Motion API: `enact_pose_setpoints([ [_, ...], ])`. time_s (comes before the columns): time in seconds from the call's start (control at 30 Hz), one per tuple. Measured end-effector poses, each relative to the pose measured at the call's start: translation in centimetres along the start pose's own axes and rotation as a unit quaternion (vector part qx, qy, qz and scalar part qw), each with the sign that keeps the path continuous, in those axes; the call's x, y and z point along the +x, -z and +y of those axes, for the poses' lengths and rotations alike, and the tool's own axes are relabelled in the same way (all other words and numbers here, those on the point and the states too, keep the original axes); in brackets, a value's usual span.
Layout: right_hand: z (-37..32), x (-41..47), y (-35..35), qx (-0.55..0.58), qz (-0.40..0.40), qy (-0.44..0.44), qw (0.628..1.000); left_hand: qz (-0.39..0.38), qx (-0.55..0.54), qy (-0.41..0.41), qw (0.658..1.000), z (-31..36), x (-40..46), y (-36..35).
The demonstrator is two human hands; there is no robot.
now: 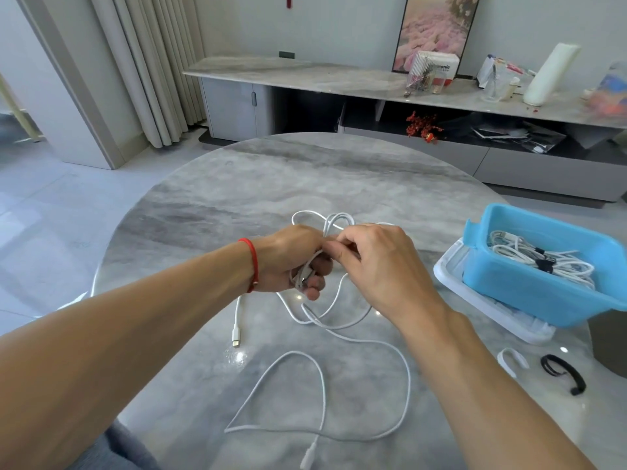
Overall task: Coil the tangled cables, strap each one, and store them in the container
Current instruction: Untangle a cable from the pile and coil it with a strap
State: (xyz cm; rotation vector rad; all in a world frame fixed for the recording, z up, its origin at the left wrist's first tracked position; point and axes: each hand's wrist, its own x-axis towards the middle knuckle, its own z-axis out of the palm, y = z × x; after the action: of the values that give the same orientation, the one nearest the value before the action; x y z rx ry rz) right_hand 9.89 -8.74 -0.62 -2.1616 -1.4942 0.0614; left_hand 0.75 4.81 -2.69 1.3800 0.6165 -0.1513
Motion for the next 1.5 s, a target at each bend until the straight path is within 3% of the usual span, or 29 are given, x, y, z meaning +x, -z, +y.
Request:
enact_pose_setpoints([
  [0.23,1.3,0.1,0.3,0.057,0.033,-0.059,0.996,-0.012,0.019,0.02,1.0,0.7,-0.4,-0.7],
  [0.33,2.1,0.1,0.8,0.108,-0.001,-0.1,0.989,-0.024,0.149,-0.003,0.988,1.0,-0.7,-1.0],
  [0.47,2.8,-0.1,1.5,0.236,-0.066,-0.084,0.966,-0.041,0.262,-0.049,0.963,1.2,-1.2,-0.9],
  [0.63,2.7,-0.3,1.3,0.308,-0.094,-0.11,0.941,-0.008,0.41,-0.068,0.909,1.5,-2.0,-0.1],
  [0.73,2.7,-0.4,1.5,0.366,-0.131,-0.124,0.913,0.058,0.489,-0.085,0.866,1.3,-1.6,1.0],
  [0.8,3.1,-0.5,1.7,0.348,-0.143,-0.135,0.917,0.111,0.523,-0.118,0.837,1.1,-1.3,1.3],
  [0.87,3.6,-0.5,1.6,0.258,-0.147,-0.146,0.944,0.154,0.524,-0.151,0.824,0.9,-1.1,1.5],
  [0.97,4.1,-0.6,1.1,0.135,-0.057,-0.136,0.98,0.197,0.489,-0.159,0.835,0.8,-1.0,1.8],
  [1.07,4.1,-0.4,0.6,0.223,0.043,-0.155,0.962,0.17,0.402,-0.148,0.887,0.4,-0.8,1.4],
  [1.23,3.3,-0.1,0.0,0.354,0.108,-0.171,0.913,0.106,0.197,-0.142,0.964,-0.5,-0.5,-0.8],
  [1.5,2.9,-0.2,-0.3,0.4,0.202,-0.18,0.876,0.037,0.115,-0.139,0.983,0.2,-0.7,-1.6],
])
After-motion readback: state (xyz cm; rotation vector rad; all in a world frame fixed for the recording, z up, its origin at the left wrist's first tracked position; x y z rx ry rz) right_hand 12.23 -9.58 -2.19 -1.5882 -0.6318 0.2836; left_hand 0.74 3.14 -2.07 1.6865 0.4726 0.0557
